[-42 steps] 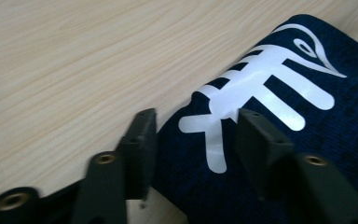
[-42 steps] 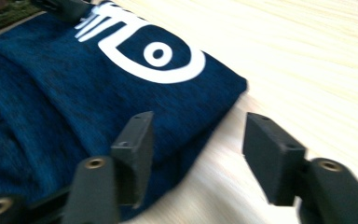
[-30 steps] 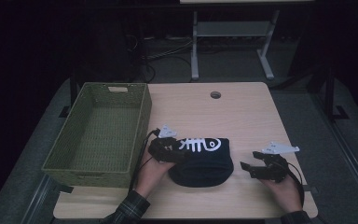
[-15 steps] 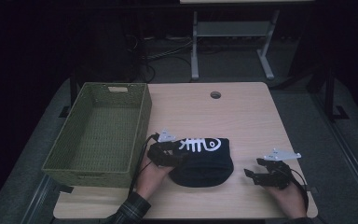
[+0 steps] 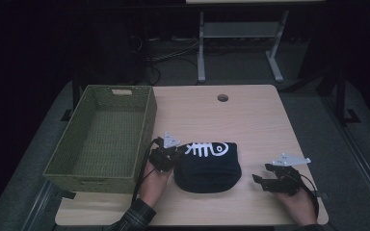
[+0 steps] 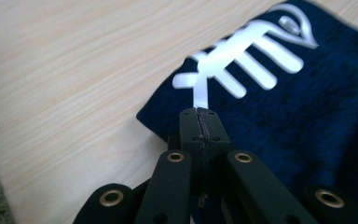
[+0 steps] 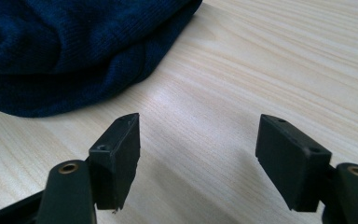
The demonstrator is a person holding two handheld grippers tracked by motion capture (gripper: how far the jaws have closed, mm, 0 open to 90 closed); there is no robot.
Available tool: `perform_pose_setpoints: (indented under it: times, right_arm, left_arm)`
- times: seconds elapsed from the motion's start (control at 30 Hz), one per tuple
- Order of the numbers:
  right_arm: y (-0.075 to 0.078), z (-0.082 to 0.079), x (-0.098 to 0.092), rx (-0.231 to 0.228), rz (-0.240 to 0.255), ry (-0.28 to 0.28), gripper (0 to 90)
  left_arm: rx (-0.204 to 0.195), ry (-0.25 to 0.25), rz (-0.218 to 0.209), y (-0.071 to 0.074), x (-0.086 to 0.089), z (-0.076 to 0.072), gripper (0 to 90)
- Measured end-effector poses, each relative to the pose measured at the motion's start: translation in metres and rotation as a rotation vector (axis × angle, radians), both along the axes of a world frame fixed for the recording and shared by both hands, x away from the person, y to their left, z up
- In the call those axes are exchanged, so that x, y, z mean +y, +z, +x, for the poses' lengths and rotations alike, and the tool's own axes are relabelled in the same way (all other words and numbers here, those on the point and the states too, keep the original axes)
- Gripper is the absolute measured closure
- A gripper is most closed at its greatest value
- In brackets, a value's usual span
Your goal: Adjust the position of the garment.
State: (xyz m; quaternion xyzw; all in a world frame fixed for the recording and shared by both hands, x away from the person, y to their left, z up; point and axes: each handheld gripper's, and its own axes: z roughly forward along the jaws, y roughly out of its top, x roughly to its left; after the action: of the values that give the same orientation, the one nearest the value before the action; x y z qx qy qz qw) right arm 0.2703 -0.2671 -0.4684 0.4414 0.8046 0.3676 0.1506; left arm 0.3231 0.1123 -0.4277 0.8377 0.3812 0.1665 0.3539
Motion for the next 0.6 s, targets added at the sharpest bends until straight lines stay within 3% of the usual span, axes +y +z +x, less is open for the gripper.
perform_pose_setpoints:
  times: [0.27,0.6]
  right_arm:
    - [0.000,-0.001,0.000,0.004,-0.003,0.003,31.2]
    - [-0.004,0.000,-0.001,0.014,-0.029,0.001,30.7]
  left_arm:
    - [0.024,-0.024,0.027,-0.015,-0.012,0.016,89.7]
    - [0.023,-0.105,0.000,-0.018,-0.040,0.032,89.7]
